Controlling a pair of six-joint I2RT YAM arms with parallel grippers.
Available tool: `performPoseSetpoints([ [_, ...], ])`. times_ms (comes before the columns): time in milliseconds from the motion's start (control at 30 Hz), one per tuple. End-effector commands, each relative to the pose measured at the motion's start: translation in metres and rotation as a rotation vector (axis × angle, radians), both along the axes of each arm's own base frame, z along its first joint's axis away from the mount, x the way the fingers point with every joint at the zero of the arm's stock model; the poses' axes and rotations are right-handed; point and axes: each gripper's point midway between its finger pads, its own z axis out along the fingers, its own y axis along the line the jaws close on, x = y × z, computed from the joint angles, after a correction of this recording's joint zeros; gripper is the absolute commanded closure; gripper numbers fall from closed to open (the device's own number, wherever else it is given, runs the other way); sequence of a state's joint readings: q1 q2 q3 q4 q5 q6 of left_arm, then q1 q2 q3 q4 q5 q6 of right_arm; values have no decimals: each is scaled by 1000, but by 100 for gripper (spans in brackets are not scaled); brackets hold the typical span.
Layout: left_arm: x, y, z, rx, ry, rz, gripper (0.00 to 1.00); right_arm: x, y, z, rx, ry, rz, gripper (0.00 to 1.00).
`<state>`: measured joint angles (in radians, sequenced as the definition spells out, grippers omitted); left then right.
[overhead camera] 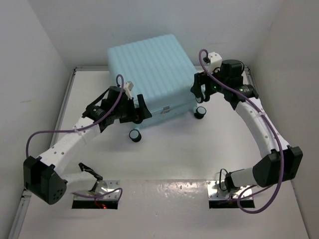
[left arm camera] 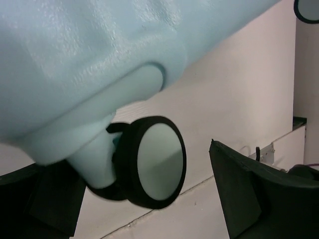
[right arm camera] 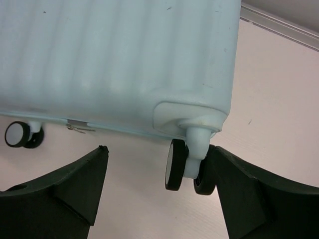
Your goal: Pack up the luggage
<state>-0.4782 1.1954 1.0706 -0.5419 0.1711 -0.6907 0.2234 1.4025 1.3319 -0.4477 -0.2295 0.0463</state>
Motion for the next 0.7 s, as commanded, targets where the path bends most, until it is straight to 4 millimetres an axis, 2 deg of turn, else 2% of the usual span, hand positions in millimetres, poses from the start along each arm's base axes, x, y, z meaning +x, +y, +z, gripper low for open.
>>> performPoseSetpoints([
  [0, 11, -14, 13, -73, -16, 20, 0, -15, -2, 16, 108, 4, 25, 18],
  [100, 21, -15, 11, -88, -11, 68, 17, -43, 4, -6, 207, 70, 76, 22],
  [133, 22, -14, 10, -84, -14, 75, 28, -50, 9, -11, 239, 94, 77, 24],
  [167, 25, -13, 12, -88, -21, 98, 34, -64, 14, -33, 264, 119, 103, 24],
  [200, 25, -13, 12, -88, -21, 98, 39, -69, 18, -39, 280, 125, 109, 26],
  [233, 27, -12, 12, -90, -19, 116, 44, -79, 27, -38, 323, 141, 109, 28],
  [267, 27, -12, 12, -90, -19, 117, 50, -75, 33, -20, 356, 35, 130, 29],
  [300, 27, -12, 12, -95, -15, 122, 53, -91, 36, -61, 377, 117, 111, 29],
  [333, 26, -11, 8, -91, -7, 122, 59, -102, 48, -50, 410, 62, 140, 31],
  [367, 26, -11, 8, -91, -7, 122, 62, -93, 51, -47, 434, -70, 131, 32],
  [400, 26, -11, 8, -91, -7, 122, 65, -97, 50, -68, 442, -57, 85, 32],
  [433, 26, -12, 5, -92, 5, 128, 68, -110, 74, -70, 450, -74, 156, 34],
  [467, 26, -10, 1, -91, 18, 129, 78, -98, 69, -71, 411, -123, 82, 34],
  [500, 26, -10, 1, -91, 18, 129, 83, -104, 81, -76, 400, -118, 95, 34],
  [533, 27, -9, -2, -102, 36, 135, 88, -99, 86, -83, 386, -127, 72, 34],
  [567, 28, -9, -4, -114, 56, 126, 98, -89, 83, -93, 318, -168, 0, 35],
  [600, 26, -11, -4, -122, 62, 112, 100, -84, 98, -87, 327, -231, 10, 36],
  [633, 28, -10, -7, -130, 80, 119, 100, -84, 107, -100, 293, -231, -2, 39],
  [667, 30, -9, -5, -146, 80, 127, 100, -75, 103, -99, 265, -270, -76, 39],
])
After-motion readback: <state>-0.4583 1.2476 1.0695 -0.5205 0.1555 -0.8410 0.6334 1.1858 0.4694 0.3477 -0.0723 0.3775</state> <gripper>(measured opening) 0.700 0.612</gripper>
